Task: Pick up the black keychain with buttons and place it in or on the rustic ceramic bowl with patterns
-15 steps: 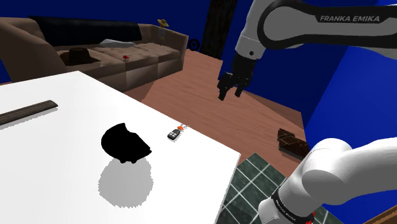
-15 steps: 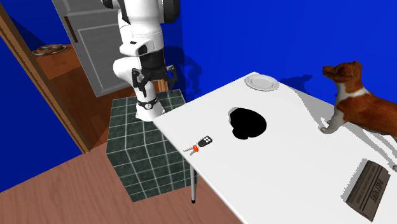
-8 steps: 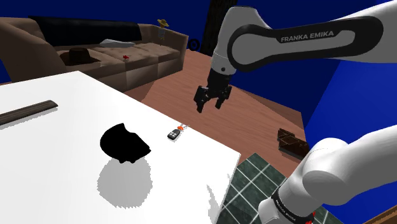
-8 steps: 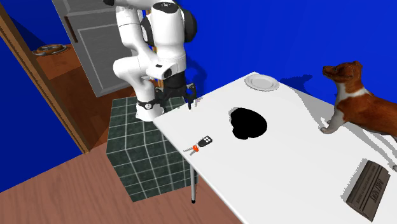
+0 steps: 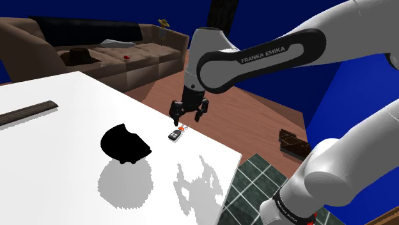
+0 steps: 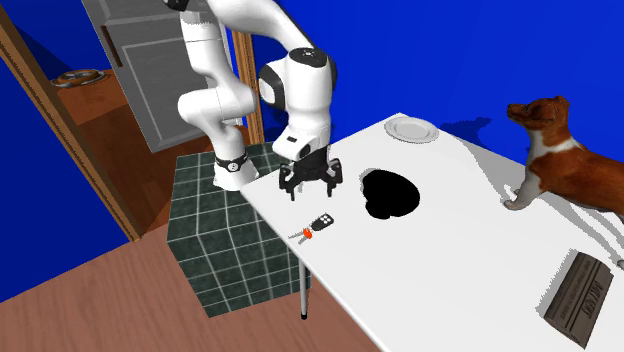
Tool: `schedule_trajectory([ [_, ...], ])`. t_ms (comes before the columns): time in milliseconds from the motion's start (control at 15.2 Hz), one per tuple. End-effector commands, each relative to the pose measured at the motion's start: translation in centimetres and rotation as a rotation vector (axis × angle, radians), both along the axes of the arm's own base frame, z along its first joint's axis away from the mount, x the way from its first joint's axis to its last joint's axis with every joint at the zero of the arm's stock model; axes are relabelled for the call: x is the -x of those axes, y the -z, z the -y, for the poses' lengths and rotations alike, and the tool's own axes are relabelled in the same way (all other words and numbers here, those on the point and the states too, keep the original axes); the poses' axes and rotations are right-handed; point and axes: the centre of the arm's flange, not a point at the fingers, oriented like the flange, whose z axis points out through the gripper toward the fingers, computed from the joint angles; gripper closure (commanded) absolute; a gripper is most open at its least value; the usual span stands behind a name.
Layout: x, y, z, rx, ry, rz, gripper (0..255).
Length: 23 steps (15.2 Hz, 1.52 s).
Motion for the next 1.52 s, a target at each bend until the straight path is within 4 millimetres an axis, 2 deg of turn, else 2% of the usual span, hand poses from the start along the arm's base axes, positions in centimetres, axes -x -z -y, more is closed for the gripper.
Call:
schedule_trajectory([
  [0,-1.5,1.9,-1.7,-0.003,0.016,-0.002,0],
  [66,-2.0,2.7,-2.4,-0.003,0.023,-0.004,0],
  [594,-2.1,6.7,-2.5,-0.003,0.023,-0.004,0],
  [1122,-2.1,6.7,-2.5,-0.003,0.023,-0.004,0],
  [1188,-2.1,6.7,-2.5,-0.003,0.023,-0.004,255],
  [1452,-2.1,6.7,-2.5,-0.003,0.023,-0.004,255],
])
